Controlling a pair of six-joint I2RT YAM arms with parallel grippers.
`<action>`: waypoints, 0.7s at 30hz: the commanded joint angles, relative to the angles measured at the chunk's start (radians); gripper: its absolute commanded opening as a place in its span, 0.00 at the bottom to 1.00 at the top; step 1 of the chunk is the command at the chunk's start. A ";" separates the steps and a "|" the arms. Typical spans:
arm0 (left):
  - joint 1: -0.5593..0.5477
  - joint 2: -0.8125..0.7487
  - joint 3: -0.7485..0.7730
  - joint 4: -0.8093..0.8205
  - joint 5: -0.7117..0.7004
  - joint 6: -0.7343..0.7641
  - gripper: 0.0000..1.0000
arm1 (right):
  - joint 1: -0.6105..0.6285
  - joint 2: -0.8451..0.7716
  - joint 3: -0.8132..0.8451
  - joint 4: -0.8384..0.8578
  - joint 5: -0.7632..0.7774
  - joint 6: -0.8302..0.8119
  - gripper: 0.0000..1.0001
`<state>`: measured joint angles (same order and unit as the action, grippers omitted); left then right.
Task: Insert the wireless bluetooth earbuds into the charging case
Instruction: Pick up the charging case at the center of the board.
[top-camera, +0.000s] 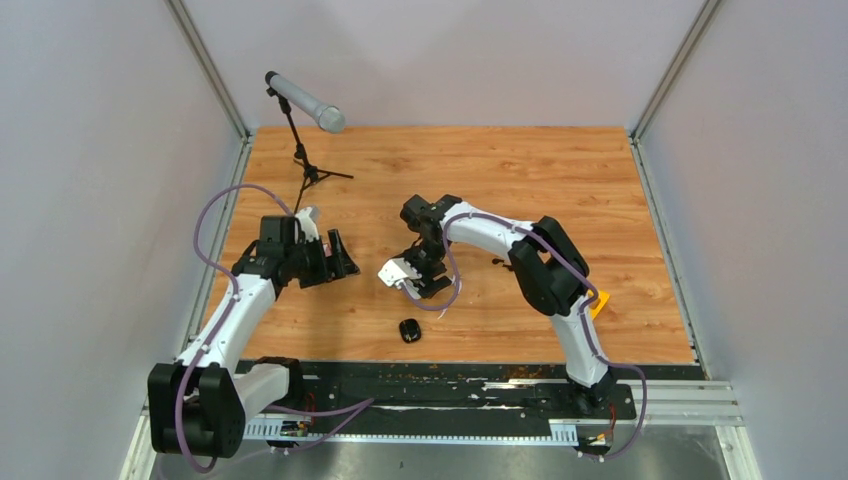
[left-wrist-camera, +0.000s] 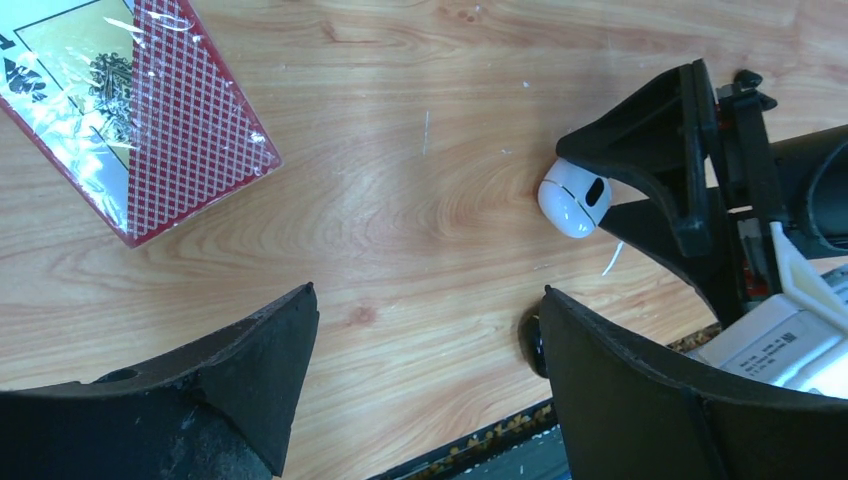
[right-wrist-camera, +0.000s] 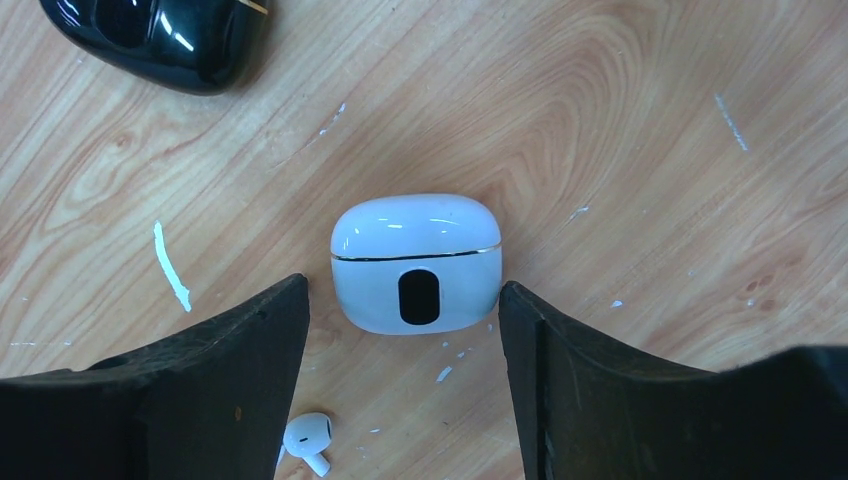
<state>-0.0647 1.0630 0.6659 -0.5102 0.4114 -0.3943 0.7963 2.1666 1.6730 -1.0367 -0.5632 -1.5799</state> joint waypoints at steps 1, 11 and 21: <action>0.010 -0.013 0.002 0.052 0.044 -0.028 0.88 | 0.009 0.007 0.018 -0.012 0.003 0.005 0.69; 0.010 0.007 -0.004 0.090 0.066 -0.034 0.85 | 0.008 -0.042 -0.062 0.124 -0.020 0.227 0.70; 0.010 0.000 -0.020 0.092 0.035 -0.026 0.84 | 0.009 -0.064 -0.112 0.206 -0.016 0.366 0.56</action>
<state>-0.0628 1.0718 0.6594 -0.4465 0.4545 -0.4179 0.7982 2.1269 1.5829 -0.8730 -0.5648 -1.2865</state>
